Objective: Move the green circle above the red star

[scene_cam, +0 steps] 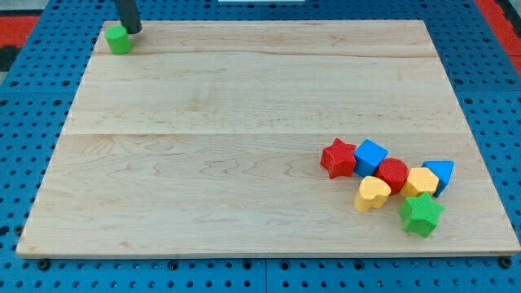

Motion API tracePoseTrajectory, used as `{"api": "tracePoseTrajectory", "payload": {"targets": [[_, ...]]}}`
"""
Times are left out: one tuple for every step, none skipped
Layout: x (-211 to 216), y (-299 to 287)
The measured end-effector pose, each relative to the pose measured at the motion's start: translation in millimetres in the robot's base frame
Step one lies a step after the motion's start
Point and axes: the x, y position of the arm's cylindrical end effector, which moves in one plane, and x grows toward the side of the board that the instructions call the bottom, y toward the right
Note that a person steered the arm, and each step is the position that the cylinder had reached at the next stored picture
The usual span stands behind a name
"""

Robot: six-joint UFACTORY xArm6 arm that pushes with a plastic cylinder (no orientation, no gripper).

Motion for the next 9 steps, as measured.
{"api": "tracePoseTrajectory", "payload": {"targets": [[-11,-15],[-23,-35],[17,-54],[71,10],[85,96],[89,137],[110,190],[118,210],[32,192]]}}
